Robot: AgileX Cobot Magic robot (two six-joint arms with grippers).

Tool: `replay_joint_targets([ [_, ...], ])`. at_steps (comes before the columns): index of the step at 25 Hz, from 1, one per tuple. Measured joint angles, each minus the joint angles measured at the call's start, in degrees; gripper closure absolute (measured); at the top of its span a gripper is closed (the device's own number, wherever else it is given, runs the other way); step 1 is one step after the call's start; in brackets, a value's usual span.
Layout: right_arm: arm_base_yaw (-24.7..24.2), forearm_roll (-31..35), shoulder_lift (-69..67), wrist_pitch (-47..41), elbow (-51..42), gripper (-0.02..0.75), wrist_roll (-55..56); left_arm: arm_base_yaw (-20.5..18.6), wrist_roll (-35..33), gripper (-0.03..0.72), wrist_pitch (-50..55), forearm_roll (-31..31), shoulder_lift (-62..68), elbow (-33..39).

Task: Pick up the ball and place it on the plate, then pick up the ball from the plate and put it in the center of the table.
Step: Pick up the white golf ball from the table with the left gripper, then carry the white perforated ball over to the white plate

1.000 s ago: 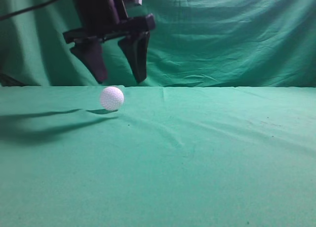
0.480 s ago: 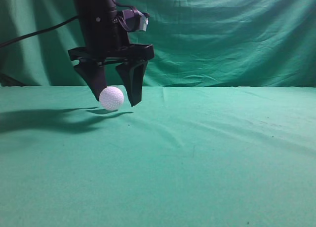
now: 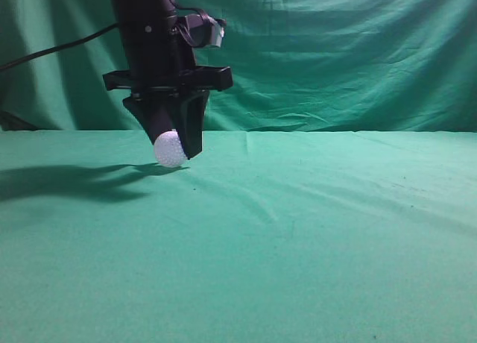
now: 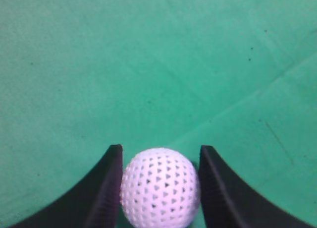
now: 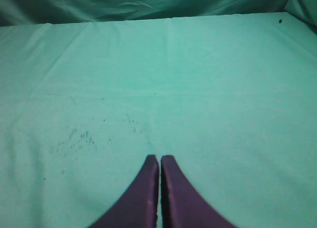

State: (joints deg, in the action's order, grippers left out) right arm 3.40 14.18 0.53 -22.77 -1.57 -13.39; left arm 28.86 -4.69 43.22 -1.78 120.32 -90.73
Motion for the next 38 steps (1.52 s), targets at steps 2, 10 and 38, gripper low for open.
replay_joint_targets([
  [2,0.00,0.00,0.00,0.00,0.00,0.738,0.00,0.00,0.00,0.379,2.13,0.73,0.00,-0.92],
  [10,0.00,0.00,0.00,0.00,0.00,0.738,0.00,0.00,0.08,0.379,13.55,1.50,-5.16,-5.37],
  [38,0.00,0.00,0.00,0.00,0.00,0.738,0.00,-28.56,10.59,0.379,8.41,12.08,-37.90,26.63],
])
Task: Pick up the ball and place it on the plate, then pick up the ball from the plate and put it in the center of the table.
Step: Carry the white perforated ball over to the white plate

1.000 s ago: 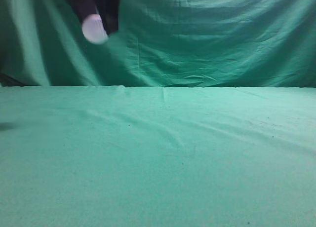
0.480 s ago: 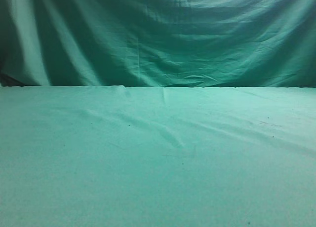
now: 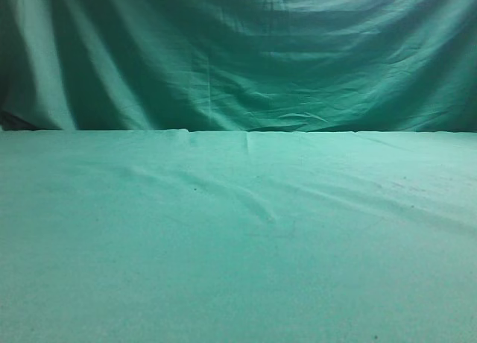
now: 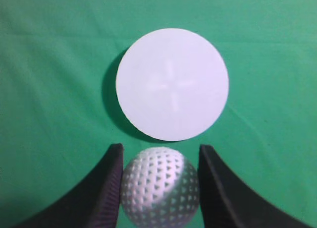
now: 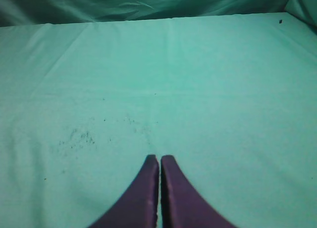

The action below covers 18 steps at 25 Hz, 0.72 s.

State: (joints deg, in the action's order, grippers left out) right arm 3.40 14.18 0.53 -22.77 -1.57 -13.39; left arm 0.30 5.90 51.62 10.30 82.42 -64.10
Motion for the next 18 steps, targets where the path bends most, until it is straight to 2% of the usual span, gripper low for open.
replay_joint_targets([
  [6,0.00,0.00,0.00,0.00,0.00,0.738,0.00,-3.33,0.00,0.379,-6.84,-0.25,1.22,2.57],
  [11,0.00,0.00,0.00,0.00,0.00,0.738,0.00,-3.47,0.00,0.379,-7.54,-0.08,7.44,2.57],
  [18,0.00,0.00,0.00,0.00,0.00,0.738,0.00,-3.47,0.00,0.379,-14.34,2.59,13.07,2.57],
])
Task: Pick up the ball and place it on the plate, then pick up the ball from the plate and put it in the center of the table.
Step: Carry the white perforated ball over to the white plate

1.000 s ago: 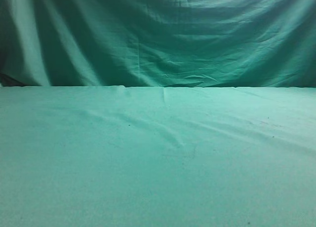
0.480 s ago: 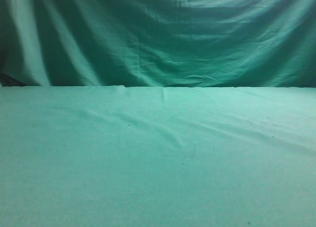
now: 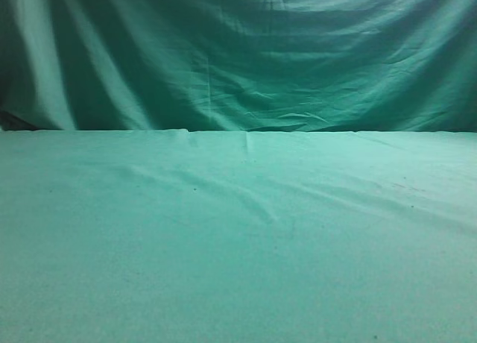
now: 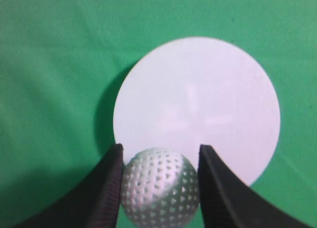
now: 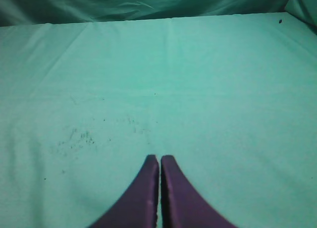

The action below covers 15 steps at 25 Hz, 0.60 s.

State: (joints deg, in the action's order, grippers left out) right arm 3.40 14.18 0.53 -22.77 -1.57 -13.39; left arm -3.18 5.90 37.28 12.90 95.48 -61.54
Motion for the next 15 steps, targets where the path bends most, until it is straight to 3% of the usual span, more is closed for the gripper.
replay_joint_targets([
  [15,0.00,0.00,0.00,0.00,0.00,0.738,0.00,0.00,0.00,0.379,-6.14,4.45,3.21,0.00],
])
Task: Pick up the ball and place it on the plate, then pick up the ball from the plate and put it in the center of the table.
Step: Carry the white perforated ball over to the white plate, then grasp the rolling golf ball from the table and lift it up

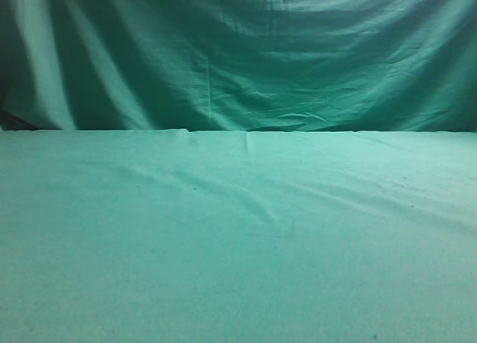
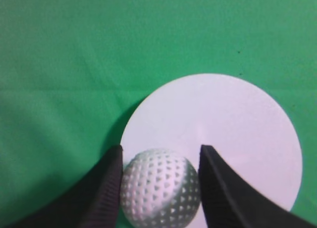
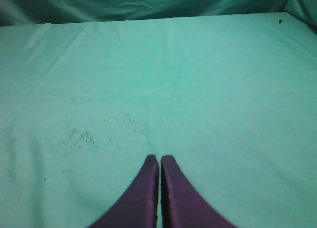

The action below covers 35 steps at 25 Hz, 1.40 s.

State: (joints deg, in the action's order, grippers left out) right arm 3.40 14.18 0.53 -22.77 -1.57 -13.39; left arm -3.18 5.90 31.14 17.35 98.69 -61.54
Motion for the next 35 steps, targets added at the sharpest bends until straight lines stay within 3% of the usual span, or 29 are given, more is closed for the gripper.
replay_joint_targets([
  [1,0.00,0.00,0.00,0.00,0.00,0.738,0.00,0.00,0.00,0.379,-0.10,0.00,0.00,0.00],
  [5,0.00,0.00,0.00,0.00,0.00,0.738,0.00,0.00,0.00,0.127,-0.45,-1.17,0.00,0.00],
  [7,0.00,0.00,0.00,0.00,0.00,0.738,0.00,0.00,0.00,0.041,-1.65,-2.39,0.00,-0.14],
  [11,0.00,0.00,0.00,0.00,0.00,0.738,0.00,0.29,-1.06,0.045,0.32,-7.47,0.07,-4.00],
  [15,0.00,0.00,0.00,0.00,0.00,0.738,0.00,3.94,-7.24,0.324,5.39,-12.49,-1.05,-9.35],
  [18,0.00,0.00,0.00,0.00,0.00,0.738,0.00,7.95,-11.59,0.582,7.68,-16.15,-3.86,-11.90],
  [21,0.00,0.00,0.00,0.00,0.00,0.738,0.00,11.65,-13.67,0.688,7.89,-19.21,-7.55,-12.58],
  [29,0.00,0.00,0.00,0.00,0.00,0.738,0.00,17.54,-15.02,0.688,9.13,-22.97,-18.31,-12.18],
  [35,0.00,0.00,0.00,0.00,0.00,0.738,0.00,20.95,-17.17,0.688,3.34,-24.60,-28.97,-3.80],
])
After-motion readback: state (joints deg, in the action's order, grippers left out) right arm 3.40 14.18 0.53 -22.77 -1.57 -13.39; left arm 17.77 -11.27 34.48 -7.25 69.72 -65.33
